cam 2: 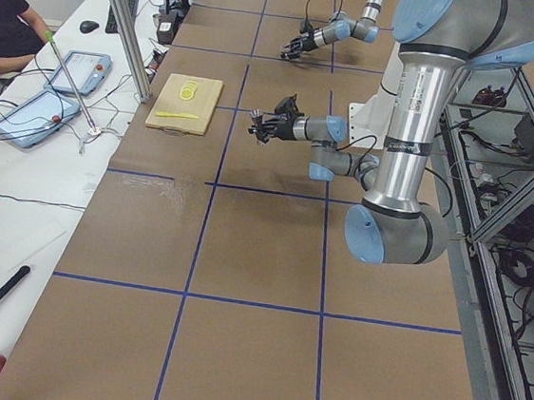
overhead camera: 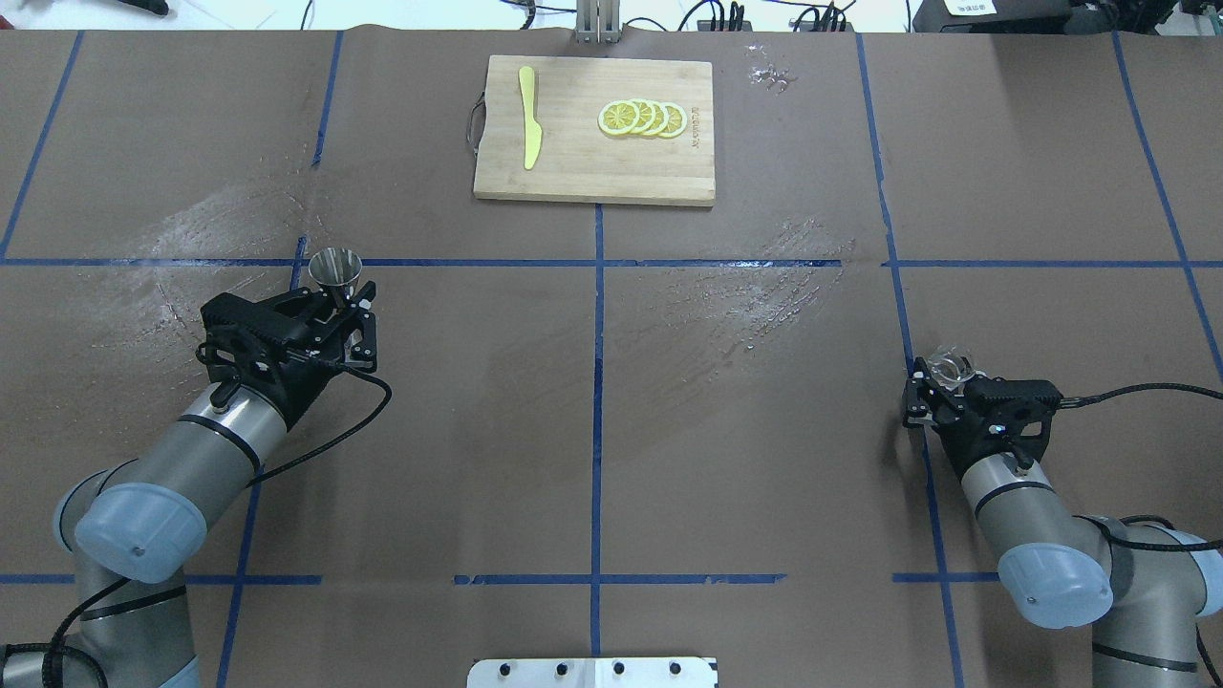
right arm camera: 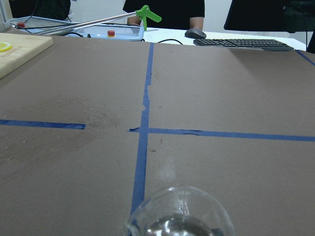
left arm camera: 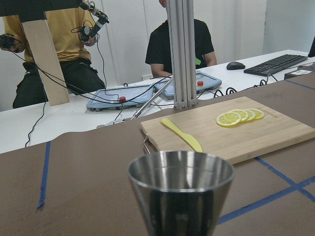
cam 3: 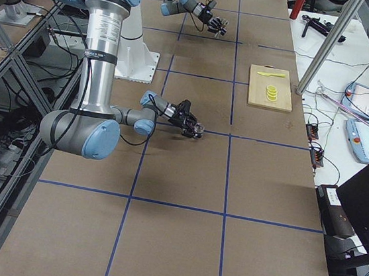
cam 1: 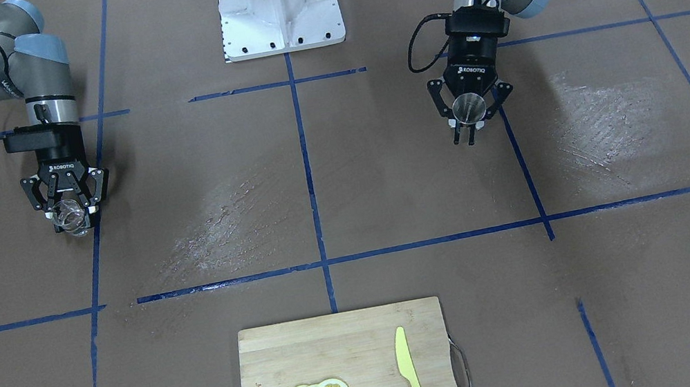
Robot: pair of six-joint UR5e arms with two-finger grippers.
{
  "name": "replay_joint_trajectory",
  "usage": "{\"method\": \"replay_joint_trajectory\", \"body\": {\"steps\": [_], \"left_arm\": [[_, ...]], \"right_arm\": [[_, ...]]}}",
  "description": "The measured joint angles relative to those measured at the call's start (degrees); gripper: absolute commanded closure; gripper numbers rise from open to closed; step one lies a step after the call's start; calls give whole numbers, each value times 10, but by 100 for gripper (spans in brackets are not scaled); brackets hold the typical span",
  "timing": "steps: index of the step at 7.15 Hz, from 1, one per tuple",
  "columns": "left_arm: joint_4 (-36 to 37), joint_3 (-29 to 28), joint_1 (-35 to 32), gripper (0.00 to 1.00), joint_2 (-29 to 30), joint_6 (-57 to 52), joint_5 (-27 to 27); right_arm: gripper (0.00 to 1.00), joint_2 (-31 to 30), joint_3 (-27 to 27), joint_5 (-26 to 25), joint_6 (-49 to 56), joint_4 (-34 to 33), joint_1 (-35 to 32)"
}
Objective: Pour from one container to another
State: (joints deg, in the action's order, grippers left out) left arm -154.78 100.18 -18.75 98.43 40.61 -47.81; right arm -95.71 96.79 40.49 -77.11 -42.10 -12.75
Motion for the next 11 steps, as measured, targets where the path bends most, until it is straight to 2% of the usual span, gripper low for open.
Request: {"method": "replay_joint_trajectory", "body": {"steps": [3, 5, 7, 9, 11], "left_arm": [[0, 5, 0, 100, 11, -1, -1], [1, -9, 3, 100, 43, -1, -17], [2, -32, 6, 100, 94, -11, -79], [-1, -35, 8, 100, 122, -71, -139], [-9, -38, 0, 100, 137, -104, -208]], "right_arm": [[100, -5, 60, 23, 45, 0, -7], [100, -3, 109, 42, 93, -1, -19], [100, 5, 147, 50, 178, -7, -27], [100, 29, 181, 60, 257, -22, -39], [100, 84, 193, 95, 310, -45, -44]]}}
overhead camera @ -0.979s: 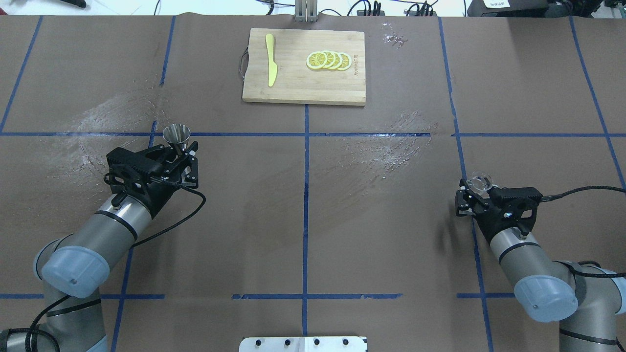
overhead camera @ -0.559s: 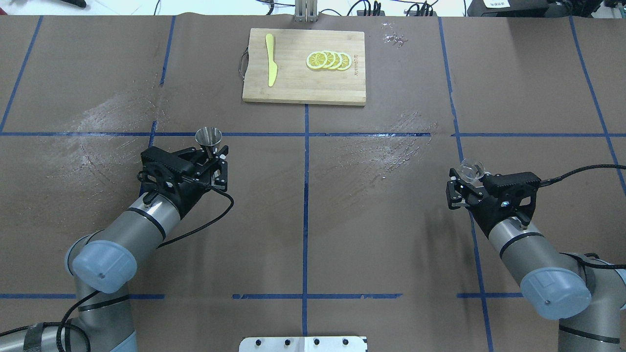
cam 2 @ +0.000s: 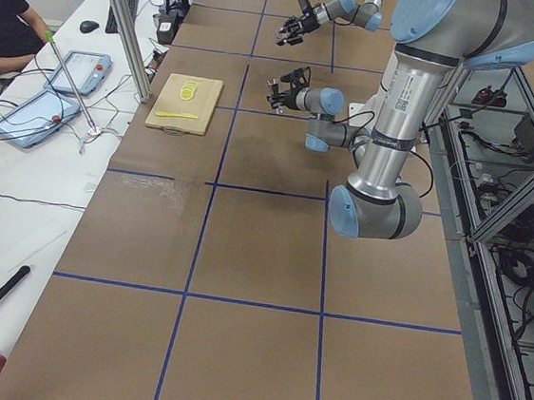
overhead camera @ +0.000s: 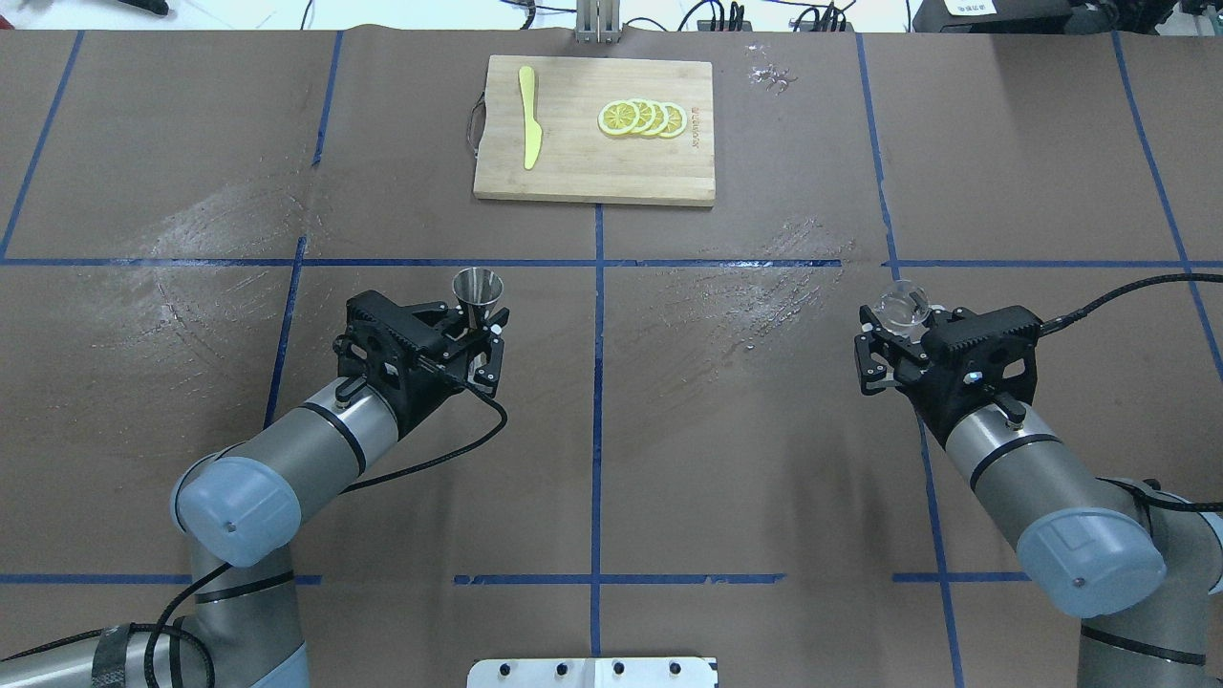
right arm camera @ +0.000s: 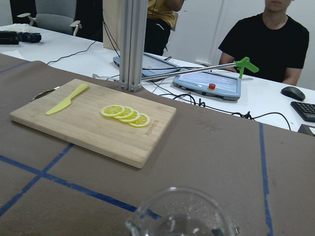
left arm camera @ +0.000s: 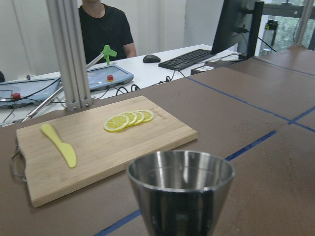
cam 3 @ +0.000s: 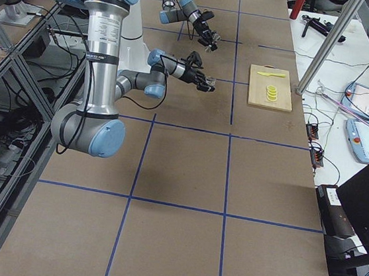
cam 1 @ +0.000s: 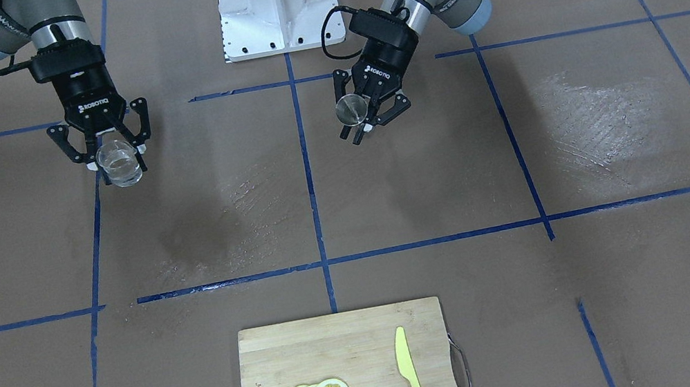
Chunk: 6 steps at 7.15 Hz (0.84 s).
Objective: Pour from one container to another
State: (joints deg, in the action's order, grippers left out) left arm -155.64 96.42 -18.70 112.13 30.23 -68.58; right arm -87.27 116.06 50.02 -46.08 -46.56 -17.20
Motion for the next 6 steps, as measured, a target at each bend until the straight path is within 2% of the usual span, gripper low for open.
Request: {"method": "replay_joint_trajectory", "body": {"steps": [2, 6], "left_arm": [[-3, -25, -7, 100, 27, -21, -43], [-33, -97, -6, 100, 81, -27, -49]], "right_arm": [[100, 79, 3, 21, 55, -63, 0], [100, 191, 29, 36, 113, -258, 0]]}}
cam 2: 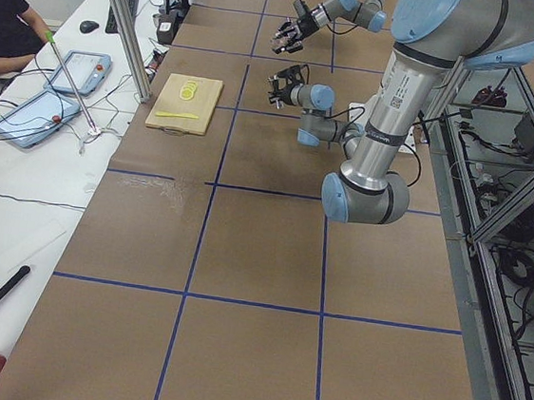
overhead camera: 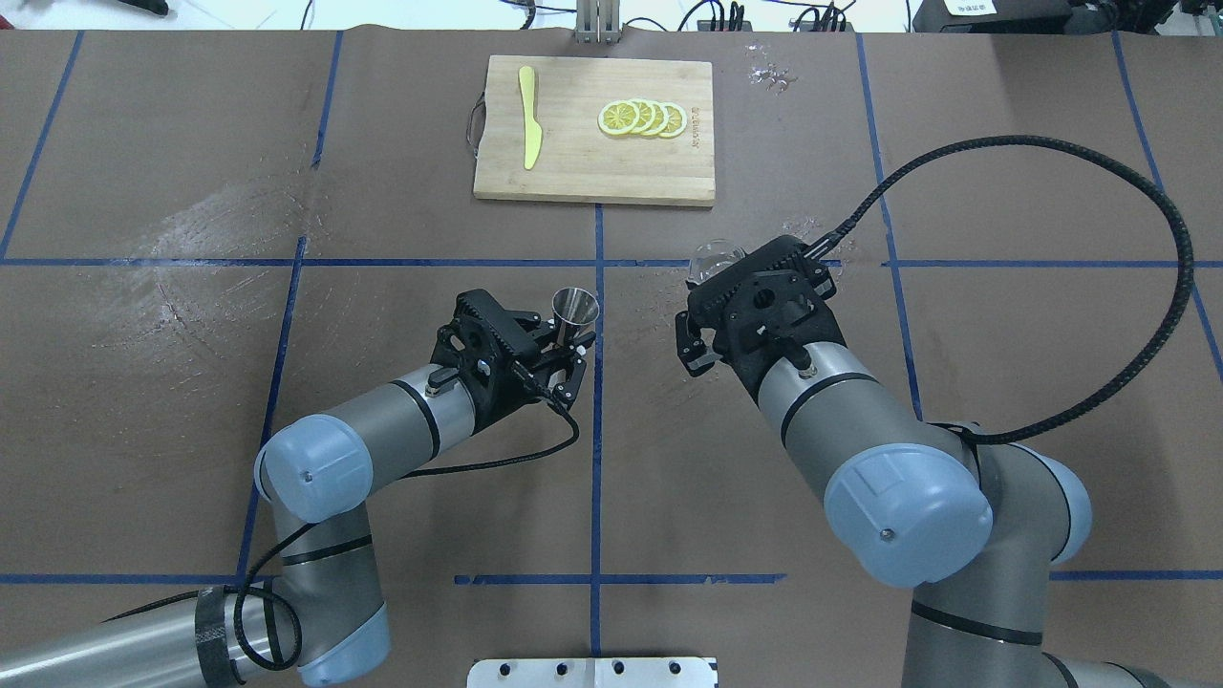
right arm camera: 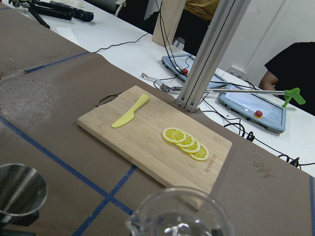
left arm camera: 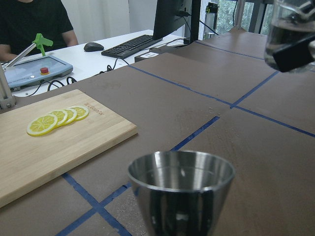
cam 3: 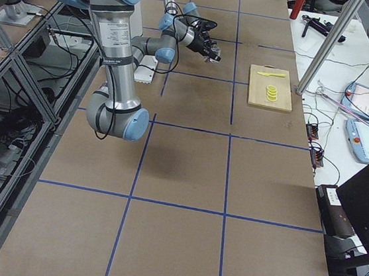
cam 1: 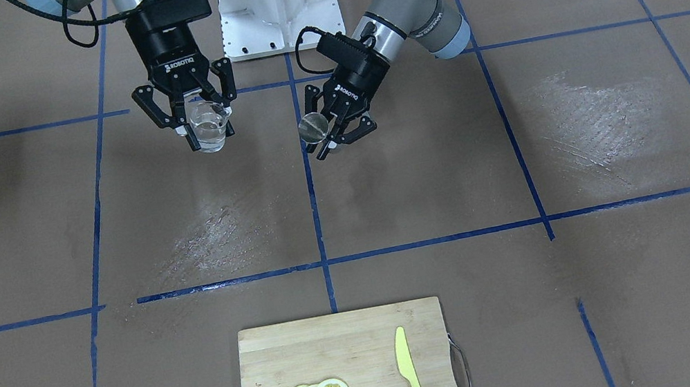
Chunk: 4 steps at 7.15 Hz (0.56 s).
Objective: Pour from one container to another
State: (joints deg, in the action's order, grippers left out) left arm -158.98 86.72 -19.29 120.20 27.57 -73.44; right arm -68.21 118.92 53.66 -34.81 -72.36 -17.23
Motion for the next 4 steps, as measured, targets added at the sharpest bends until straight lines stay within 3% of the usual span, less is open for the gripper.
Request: {"method": "replay_joint_trajectory", "body": {"steps": [2, 4], "left_arm": [[-2, -13, 4, 100, 20, 0, -1], [-3, -22, 9, 100, 37, 0, -1]], "right_arm": [[100, 23, 1, -1, 28, -55, -1], [100, 30, 0, -2, 59, -66, -9]]}}
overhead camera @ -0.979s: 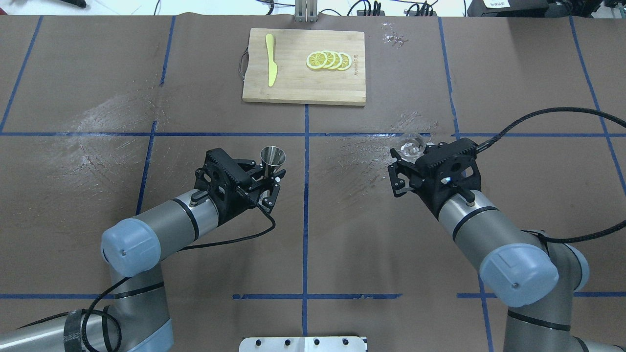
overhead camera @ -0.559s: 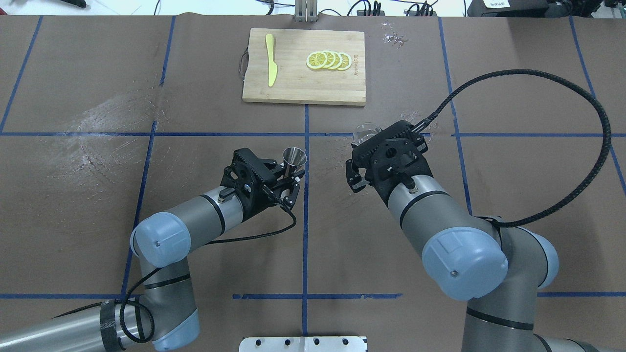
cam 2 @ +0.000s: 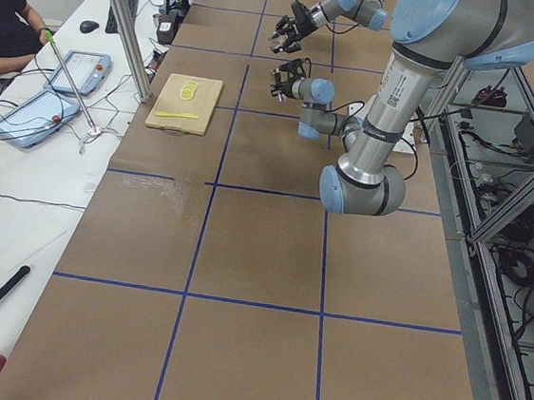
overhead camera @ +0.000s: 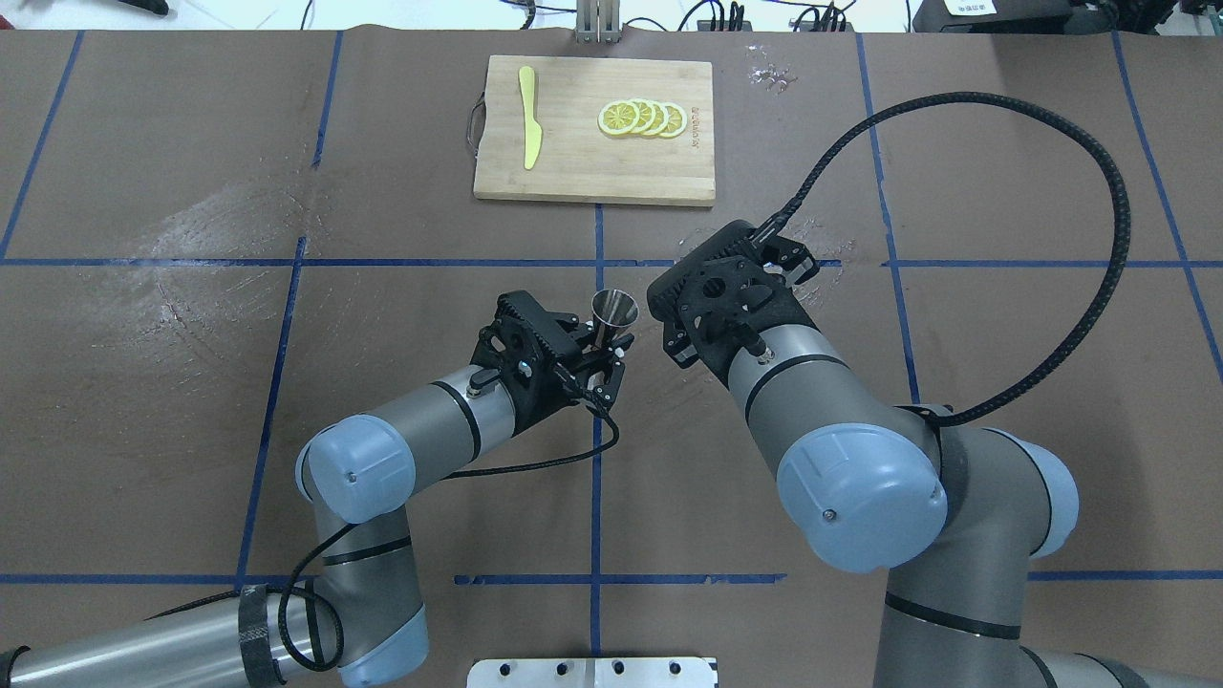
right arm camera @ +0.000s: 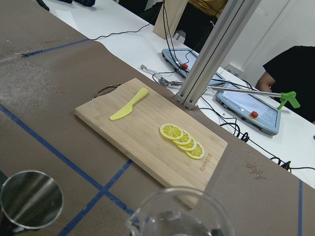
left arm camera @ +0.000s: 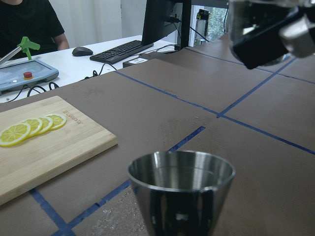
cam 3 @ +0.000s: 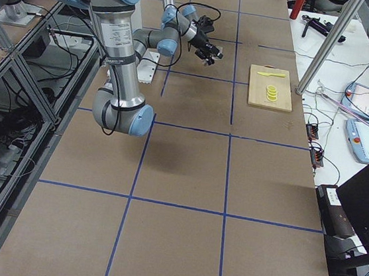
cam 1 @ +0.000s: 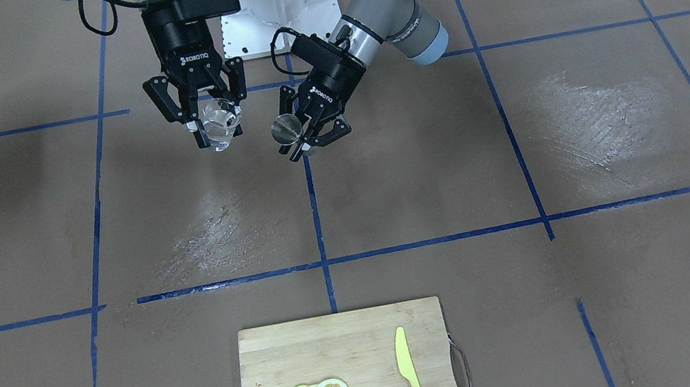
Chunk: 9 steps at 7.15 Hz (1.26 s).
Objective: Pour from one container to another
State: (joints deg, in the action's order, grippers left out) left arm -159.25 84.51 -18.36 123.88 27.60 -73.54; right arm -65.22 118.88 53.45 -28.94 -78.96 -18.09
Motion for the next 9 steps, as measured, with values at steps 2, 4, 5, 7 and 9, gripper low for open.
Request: {"method": "replay_joint_trajectory", "body": {"steps": [2, 4, 5, 7, 9], "left_arm": [[0, -1, 8, 100, 6, 0, 1], [0, -1, 17, 100, 11, -1, 2], [-1, -2, 19, 100, 14, -1, 3], [-1, -4, 19, 100, 17, -1, 3], [-1, -4, 19, 100, 18, -1, 4]], "right_arm": [[100, 1, -2, 0, 26, -1, -11], [100, 2, -6, -1, 51, -1, -14], [100, 2, -7, -1, 65, -2, -14], [100, 3, -6, 1, 92, -2, -12], [100, 3, -5, 0, 103, -2, 0]]}}
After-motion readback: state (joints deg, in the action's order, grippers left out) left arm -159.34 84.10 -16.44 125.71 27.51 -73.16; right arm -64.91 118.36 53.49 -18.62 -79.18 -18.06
